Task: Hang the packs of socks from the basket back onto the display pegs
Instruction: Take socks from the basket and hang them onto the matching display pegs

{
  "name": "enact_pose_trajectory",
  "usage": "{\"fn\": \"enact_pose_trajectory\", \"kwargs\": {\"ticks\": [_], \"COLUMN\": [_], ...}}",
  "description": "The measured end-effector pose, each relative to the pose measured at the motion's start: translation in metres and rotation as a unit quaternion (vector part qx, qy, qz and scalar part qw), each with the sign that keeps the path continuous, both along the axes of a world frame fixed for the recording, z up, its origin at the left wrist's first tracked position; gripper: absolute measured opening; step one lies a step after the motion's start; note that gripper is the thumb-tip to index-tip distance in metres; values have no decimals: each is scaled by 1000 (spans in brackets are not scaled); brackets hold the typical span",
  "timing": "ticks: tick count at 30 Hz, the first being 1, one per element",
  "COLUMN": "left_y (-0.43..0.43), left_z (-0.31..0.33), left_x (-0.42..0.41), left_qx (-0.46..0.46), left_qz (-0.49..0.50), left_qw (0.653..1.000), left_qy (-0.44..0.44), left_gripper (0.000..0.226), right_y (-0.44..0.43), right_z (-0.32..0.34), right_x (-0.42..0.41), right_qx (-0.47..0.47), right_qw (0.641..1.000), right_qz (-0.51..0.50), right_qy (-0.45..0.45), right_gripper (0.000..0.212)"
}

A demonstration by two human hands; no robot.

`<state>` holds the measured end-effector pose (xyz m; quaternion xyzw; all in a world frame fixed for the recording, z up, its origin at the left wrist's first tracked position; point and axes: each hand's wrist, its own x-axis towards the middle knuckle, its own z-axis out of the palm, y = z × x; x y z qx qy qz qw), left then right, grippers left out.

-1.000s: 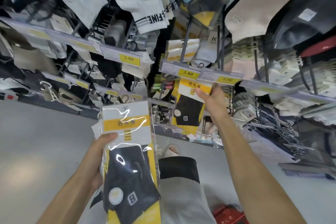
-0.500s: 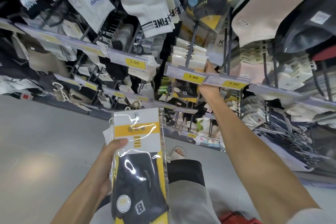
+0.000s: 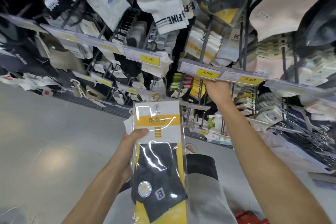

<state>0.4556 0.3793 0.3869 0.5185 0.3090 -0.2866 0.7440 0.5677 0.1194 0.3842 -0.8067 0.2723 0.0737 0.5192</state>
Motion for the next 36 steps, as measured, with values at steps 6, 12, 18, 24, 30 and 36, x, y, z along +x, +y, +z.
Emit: {"fn": "enact_pose_trajectory", "kwargs": {"ticks": [6,12,18,24,30,36], "left_y": [-6,-11,-9,-3,8,16], "left_z": [7,7,10,4,-7,-20], "left_x": [9,11,7,5,4,2], "left_qx": [4,-26,-42,-56,-65,-60], "left_qz": [-19,-41,-10,19,57,83], "left_qw": [999,998,998,997,996,995], "left_qy": [-47,-49,-38,-56,-22,-13], "left_gripper": [43,29,55,64,55,43], "right_y": [57,48,35,58,59,23], "right_z": [33,32,25,24,26,11], "right_x": [-100,-105,-117,-137,-135,-109], "right_qx": [188,262,327,302,340,361], "right_qw": [971,961,943,951,940,925], "right_qz": [138,84,53,55,-19,-118], "right_qy": [-48,-36,-10,30,35,11], "right_gripper": [29,44,54,36,49,45]}}
